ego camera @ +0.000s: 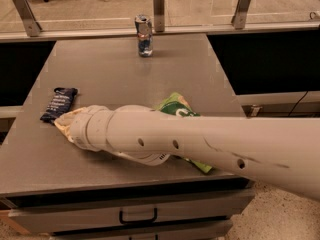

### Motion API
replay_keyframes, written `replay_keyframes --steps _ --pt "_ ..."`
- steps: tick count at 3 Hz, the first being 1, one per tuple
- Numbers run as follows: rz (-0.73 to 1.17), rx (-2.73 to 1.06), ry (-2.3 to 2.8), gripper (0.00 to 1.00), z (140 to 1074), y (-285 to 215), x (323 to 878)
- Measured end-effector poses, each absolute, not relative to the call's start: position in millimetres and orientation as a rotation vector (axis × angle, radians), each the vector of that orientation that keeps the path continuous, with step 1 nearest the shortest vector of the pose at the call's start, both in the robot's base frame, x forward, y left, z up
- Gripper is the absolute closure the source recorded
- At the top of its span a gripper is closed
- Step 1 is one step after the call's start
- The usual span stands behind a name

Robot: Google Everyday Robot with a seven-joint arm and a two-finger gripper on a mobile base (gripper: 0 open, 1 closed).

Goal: Move rxbar blueberry near redbull can

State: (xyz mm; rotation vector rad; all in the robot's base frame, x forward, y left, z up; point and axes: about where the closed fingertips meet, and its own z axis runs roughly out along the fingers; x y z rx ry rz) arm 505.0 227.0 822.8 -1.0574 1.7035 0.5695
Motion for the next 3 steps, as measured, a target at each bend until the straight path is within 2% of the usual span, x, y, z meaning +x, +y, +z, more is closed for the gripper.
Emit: replay_keyframes --steps 1,3 --pt "0.567 -1.061 1.698 1.00 826.4 227.9 504.5" --pt "0.431 -1.089 1.663 1.00 854.3 189.8 544.9"
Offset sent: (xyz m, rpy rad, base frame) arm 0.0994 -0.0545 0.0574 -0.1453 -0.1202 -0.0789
